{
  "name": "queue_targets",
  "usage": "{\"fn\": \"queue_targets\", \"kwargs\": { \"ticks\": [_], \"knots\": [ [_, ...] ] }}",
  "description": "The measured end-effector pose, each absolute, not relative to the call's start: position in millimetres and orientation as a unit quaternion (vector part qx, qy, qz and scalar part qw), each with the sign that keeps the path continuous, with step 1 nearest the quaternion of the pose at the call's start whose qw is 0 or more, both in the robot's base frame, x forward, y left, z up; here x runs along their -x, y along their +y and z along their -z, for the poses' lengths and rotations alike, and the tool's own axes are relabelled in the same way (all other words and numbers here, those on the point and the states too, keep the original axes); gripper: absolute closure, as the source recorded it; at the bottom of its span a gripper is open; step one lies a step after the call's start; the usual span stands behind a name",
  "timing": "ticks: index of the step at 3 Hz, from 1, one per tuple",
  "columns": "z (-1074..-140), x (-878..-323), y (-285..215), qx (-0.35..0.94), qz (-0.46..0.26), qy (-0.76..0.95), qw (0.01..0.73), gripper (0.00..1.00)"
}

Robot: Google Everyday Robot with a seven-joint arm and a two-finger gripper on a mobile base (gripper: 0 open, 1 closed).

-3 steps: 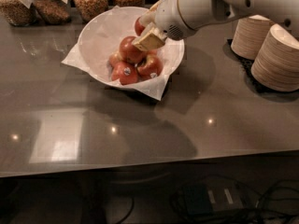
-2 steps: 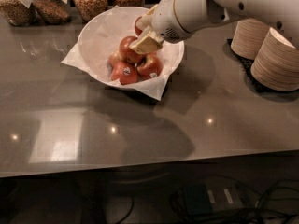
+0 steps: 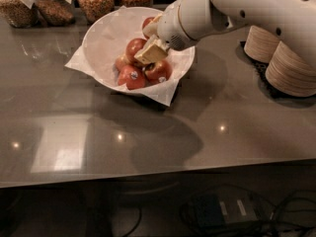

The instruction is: Pick apple from white bowl

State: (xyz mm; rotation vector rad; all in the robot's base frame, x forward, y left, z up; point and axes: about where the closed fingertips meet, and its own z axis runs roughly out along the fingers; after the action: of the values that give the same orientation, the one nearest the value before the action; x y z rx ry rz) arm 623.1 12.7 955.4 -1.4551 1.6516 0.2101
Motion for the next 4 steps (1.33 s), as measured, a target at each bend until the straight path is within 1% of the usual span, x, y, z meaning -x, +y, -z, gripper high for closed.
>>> {"fn": "queue_targets", "kwargs": {
  "ticks": [1,2,4],
  "knots": [
    [-945.9,-629.7,16.3,0.59,-0.089,0.67,0.443,0.46],
    [-924.0,-650.1,28.1,0.595,-0.096,0.673,0.429,0.43],
    [-920.4,-651.9,31.8,0.596,-0.1,0.673,0.427,0.45]
  ]
}}
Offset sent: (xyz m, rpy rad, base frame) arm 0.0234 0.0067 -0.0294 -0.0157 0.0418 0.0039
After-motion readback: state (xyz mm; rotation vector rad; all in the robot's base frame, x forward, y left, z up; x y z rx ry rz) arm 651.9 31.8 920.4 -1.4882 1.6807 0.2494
